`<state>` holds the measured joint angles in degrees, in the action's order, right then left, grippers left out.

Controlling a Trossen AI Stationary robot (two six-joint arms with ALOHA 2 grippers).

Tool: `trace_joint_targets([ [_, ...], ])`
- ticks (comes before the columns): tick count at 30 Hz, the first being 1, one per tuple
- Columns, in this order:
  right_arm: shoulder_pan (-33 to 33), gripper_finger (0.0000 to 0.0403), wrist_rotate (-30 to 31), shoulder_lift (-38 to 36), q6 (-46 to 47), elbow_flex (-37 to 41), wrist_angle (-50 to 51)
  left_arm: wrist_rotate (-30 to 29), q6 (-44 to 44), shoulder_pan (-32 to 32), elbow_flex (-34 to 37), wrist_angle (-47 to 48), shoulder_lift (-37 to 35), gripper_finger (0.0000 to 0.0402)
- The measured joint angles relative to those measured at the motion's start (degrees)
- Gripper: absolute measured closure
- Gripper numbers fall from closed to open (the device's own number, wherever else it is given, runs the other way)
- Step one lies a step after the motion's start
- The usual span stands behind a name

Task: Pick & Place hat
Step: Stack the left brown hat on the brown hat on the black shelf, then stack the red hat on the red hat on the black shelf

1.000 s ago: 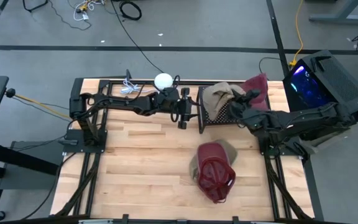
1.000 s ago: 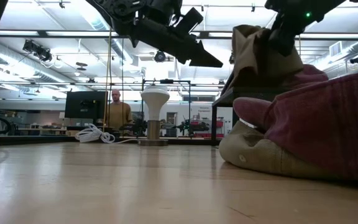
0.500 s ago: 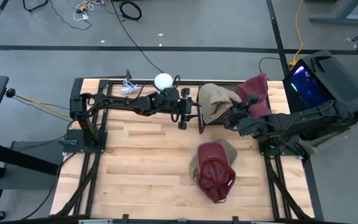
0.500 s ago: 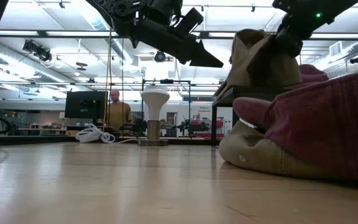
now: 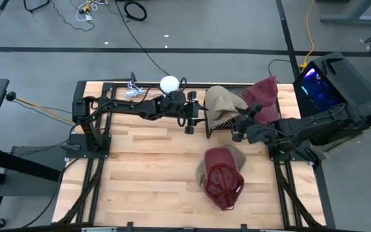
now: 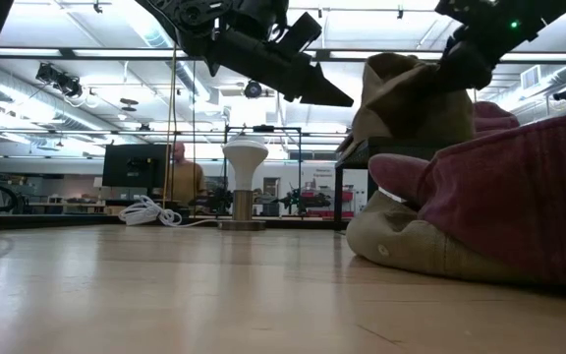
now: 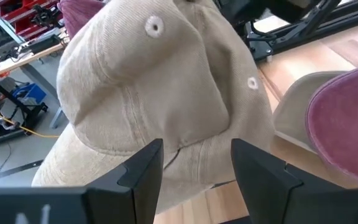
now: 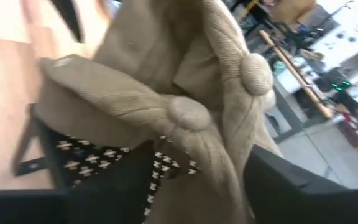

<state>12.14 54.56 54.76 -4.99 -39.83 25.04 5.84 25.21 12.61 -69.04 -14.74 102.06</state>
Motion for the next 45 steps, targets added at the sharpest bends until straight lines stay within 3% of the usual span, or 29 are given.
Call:
trace_joint_targets([
  [6, 1.9, 0.0098, 4.7, 0.0, -0.2, 0.0, 0.0, -1.2, -1.7, 0.0, 0.0, 0.0, 0.0, 0.0207],
  [11, 3.2, 0.007, 7.5, 0.0, -0.6, -1.3, 0.0, -2.2, -2.2, 0.0, 0.0, 0.0, 0.0, 0.0207],
  [28, 14.4, 0.0081, 5.8, 0.0, -5.4, -10.3, -1.0, -5.8, -2.4, -7.7, 0.0, 11.3, -10.5, 0.0207],
  [35, 18.4, 0.0082, -2.8, 0.7, -5.8, -10.3, -5.0, -6.1, -0.6, -13.2, 0.0, 17.4, -10.2, 0.0207],
  [45, 21.8, 0.0082, -16.0, 5.2, 5.1, -10.3, -8.0, -11.0, 5.8, -23.0, 0.1, 19.6, -8.8, 0.0207],
])
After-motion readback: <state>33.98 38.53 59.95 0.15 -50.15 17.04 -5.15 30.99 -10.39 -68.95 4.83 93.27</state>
